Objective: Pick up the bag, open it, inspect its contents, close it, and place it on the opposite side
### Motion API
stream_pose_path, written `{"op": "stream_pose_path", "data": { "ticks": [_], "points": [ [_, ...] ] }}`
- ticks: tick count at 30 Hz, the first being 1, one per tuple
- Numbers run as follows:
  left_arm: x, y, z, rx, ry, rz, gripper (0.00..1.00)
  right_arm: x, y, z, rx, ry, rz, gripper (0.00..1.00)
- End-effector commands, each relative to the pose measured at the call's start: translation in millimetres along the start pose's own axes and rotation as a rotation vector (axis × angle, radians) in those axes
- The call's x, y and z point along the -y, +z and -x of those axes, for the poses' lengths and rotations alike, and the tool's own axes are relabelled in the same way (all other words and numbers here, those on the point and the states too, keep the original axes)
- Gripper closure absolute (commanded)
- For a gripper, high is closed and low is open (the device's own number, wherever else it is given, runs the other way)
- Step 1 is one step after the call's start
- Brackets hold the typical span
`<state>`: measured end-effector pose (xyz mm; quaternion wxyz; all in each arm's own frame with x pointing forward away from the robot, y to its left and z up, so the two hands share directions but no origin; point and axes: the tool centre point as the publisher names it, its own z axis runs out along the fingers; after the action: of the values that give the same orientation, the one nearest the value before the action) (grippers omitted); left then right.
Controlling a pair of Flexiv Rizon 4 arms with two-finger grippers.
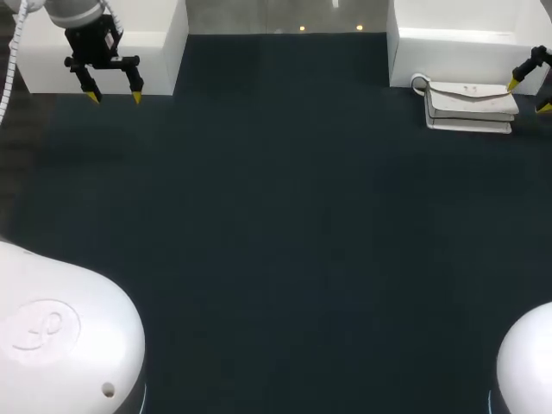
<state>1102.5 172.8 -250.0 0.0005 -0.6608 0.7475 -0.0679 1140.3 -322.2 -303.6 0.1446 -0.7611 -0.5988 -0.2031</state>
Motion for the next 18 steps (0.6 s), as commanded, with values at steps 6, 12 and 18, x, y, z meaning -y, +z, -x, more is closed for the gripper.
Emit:
{"op": "stream_pose_path", "data": {
  "ticks": [6,12,18],
  "points": [
    [0,0,0.0,0.001,0.000,0.001,0.00,26.5,-8,-56.8,0.138,-0.020,-0.049,0.00],
    [0,0,0.0,0.001,0.000,0.001,0.00,49.2,-11,-83.7,0.206,-0.003,-0.036,0.00],
    [0,0,0.0,0.001,0.000,0.001,0.00,68.1,-15,-101.5,0.272,0.025,-0.009,0.00]
  ]
}}
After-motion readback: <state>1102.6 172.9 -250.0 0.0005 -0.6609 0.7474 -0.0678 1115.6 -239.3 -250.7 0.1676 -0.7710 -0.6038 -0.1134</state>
